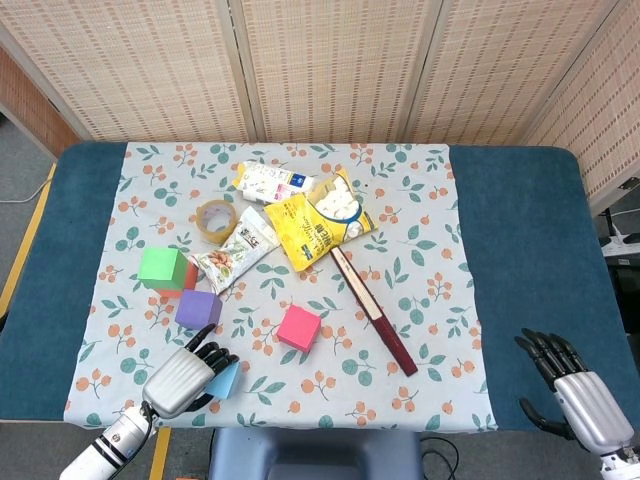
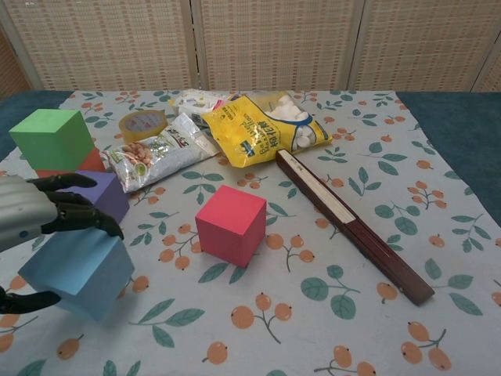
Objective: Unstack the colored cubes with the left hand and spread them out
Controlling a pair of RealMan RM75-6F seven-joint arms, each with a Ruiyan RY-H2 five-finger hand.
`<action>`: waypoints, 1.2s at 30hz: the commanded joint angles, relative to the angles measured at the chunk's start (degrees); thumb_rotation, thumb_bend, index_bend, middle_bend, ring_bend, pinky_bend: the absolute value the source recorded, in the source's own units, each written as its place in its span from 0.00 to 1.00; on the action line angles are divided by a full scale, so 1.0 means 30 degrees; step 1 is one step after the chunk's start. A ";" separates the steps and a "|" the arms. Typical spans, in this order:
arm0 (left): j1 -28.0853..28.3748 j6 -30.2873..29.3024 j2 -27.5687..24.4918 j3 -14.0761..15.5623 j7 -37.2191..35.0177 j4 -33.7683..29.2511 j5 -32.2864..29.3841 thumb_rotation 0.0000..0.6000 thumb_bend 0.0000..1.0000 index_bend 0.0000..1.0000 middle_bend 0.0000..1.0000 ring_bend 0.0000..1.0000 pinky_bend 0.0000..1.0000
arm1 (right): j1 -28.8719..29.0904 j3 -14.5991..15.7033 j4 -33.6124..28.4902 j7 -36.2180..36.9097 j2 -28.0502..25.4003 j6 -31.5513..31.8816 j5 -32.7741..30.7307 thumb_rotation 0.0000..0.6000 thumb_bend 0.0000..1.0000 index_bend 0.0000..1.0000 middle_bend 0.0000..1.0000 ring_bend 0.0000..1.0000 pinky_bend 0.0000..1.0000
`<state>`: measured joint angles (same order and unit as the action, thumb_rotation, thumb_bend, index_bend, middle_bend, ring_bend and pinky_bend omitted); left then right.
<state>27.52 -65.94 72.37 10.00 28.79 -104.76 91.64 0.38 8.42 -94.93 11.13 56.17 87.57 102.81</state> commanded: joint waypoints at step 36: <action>0.2995 0.4157 -0.1059 -0.5871 -0.5547 0.5555 -0.6492 1.00 0.35 0.00 0.00 0.00 0.00 | -0.0236 -0.0198 -0.0026 -0.1503 0.0437 0.0129 -0.0292 1.00 0.29 0.00 0.00 0.00 0.00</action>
<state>35.35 -55.07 68.51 -7.39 12.42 -89.38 73.53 -0.32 7.85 -95.02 6.64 57.46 87.97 101.96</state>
